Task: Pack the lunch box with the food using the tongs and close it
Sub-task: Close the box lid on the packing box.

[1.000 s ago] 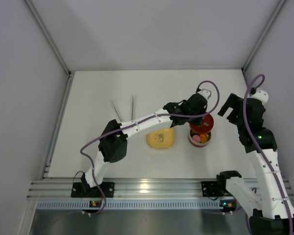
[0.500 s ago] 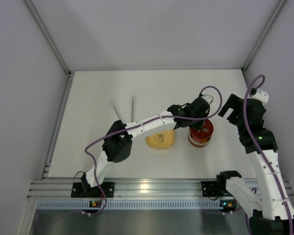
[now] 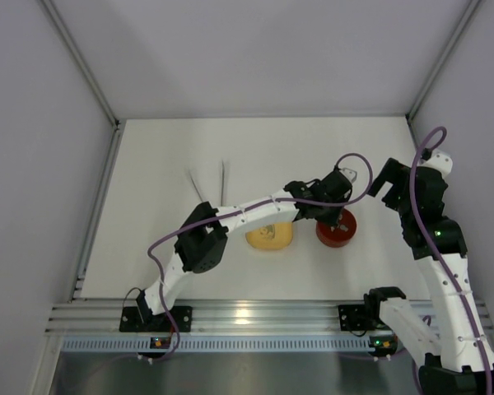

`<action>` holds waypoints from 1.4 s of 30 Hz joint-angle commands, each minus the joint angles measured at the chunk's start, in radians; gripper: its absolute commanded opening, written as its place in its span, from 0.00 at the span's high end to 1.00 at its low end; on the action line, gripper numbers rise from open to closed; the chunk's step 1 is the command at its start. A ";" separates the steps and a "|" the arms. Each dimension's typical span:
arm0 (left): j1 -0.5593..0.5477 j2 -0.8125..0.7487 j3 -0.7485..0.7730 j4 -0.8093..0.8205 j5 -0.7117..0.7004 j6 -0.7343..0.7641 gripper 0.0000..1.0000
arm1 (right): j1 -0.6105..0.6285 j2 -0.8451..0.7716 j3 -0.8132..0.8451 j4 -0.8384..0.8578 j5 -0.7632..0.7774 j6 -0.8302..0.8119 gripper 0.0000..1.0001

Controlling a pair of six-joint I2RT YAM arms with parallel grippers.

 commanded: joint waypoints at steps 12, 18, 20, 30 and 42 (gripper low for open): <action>-0.001 0.042 0.005 0.061 0.009 -0.019 1.00 | -0.016 -0.015 0.012 -0.005 0.001 -0.020 0.00; 0.015 0.040 -0.011 0.064 -0.024 -0.036 1.00 | -0.016 -0.015 0.009 -0.005 -0.001 -0.023 0.00; 0.016 0.040 -0.014 0.066 -0.025 -0.037 1.00 | -0.016 -0.013 0.007 -0.005 -0.002 -0.024 0.01; 0.030 0.072 -0.041 0.066 -0.010 -0.063 0.97 | -0.016 -0.007 -0.002 -0.004 -0.012 -0.026 0.00; 0.048 0.101 -0.089 0.092 0.034 -0.092 0.92 | -0.016 -0.003 -0.019 -0.002 -0.022 -0.023 0.01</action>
